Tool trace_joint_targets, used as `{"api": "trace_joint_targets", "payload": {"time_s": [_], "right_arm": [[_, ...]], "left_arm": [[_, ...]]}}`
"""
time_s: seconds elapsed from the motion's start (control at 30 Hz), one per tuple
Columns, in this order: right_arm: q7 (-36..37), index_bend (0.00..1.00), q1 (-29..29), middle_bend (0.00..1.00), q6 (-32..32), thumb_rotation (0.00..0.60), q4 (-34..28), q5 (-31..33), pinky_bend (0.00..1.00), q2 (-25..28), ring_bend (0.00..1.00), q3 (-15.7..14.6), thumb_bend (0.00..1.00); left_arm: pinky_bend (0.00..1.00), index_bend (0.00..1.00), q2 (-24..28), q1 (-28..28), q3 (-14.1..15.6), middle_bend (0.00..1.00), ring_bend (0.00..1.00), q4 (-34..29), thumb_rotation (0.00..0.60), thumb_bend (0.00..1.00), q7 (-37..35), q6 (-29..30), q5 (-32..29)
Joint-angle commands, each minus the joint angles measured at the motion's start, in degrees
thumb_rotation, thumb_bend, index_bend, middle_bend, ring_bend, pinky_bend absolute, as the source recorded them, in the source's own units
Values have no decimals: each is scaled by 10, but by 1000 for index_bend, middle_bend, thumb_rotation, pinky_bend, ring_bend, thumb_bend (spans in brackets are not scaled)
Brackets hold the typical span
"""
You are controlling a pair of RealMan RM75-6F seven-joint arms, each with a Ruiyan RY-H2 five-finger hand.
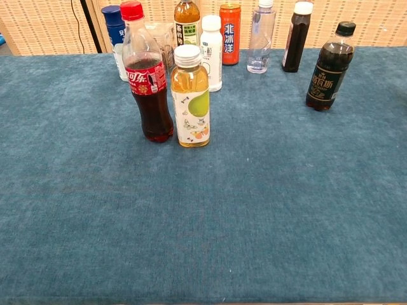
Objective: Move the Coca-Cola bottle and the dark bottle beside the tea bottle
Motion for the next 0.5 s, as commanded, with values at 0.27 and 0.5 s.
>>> {"api": "trace_joint_targets", "payload": {"time_s": [0.27,0.5], "right_arm": [[100,0,52,0,-29,600,65,-25,0,-54,0,1,0],[149,0,74,0,-48,600,96,-41,0,-83,0,-12,0]], "left_arm": [[0,0,-12,14,-17,0,0,-13,600,135,48,12,-35],[0,0,-23,18,-30,0,0,-15,600,136,81,15,-62]]}}
